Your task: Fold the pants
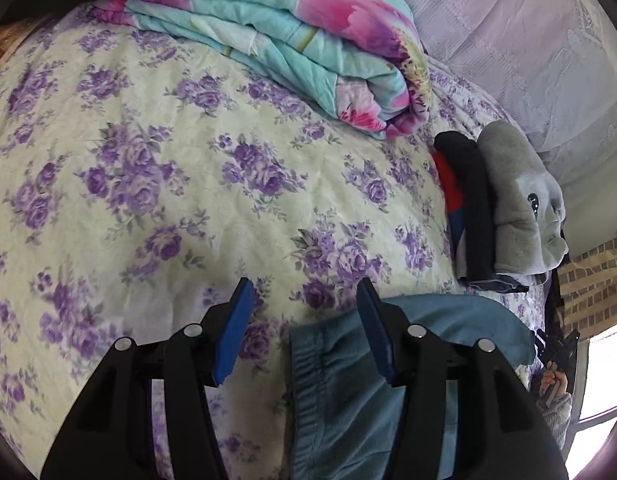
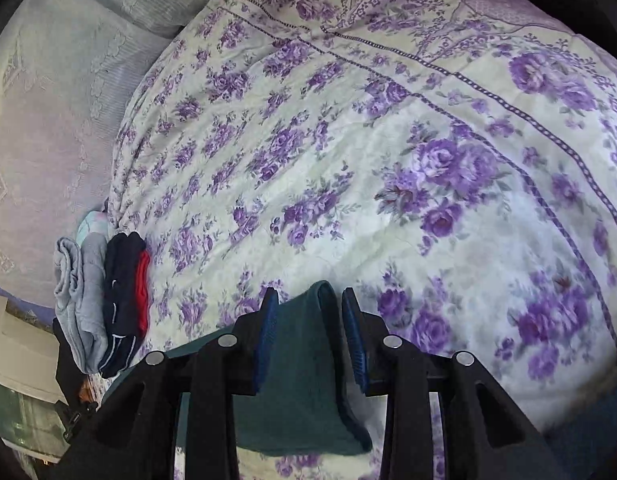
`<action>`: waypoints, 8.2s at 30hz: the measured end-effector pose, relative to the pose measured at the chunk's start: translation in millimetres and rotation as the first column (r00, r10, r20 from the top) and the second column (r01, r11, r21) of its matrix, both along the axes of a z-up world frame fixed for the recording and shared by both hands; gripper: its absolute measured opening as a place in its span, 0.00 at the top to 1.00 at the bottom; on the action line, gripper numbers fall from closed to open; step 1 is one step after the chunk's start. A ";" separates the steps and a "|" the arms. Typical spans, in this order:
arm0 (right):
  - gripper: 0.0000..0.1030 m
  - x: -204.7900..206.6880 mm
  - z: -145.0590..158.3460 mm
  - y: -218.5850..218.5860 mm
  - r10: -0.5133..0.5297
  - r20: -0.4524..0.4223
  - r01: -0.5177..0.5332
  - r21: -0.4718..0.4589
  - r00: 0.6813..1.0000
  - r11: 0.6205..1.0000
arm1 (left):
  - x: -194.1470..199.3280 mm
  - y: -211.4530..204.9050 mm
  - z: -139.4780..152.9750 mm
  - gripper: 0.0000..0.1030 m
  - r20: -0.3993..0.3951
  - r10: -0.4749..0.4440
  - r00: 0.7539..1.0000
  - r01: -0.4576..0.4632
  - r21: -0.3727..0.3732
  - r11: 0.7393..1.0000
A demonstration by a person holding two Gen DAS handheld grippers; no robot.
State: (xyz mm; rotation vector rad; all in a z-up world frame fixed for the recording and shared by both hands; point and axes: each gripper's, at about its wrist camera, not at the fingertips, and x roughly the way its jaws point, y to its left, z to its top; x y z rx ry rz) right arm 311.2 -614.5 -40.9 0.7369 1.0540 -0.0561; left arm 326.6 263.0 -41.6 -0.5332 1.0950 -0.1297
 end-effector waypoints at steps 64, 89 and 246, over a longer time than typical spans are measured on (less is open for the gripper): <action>1.00 -57.8 62.1 -2.2 -0.013 0.161 0.019 -0.034 0.987 0.999 | -62.0 -10.9 57.2 0.87 0.336 -0.253 0.907 0.290 -0.063 0.955; 0.93 9.9 -4.5 15.8 0.110 0.050 -0.107 -0.059 0.993 0.992 | -103.4 -16.9 74.6 0.87 0.354 -0.198 0.914 0.232 -0.057 0.971; 0.31 -365.1 44.1 42.1 -0.236 0.351 0.237 0.041 0.906 0.971 | -261.4 -131.9 3.2 0.04 0.309 -0.158 0.938 0.023 0.398 0.917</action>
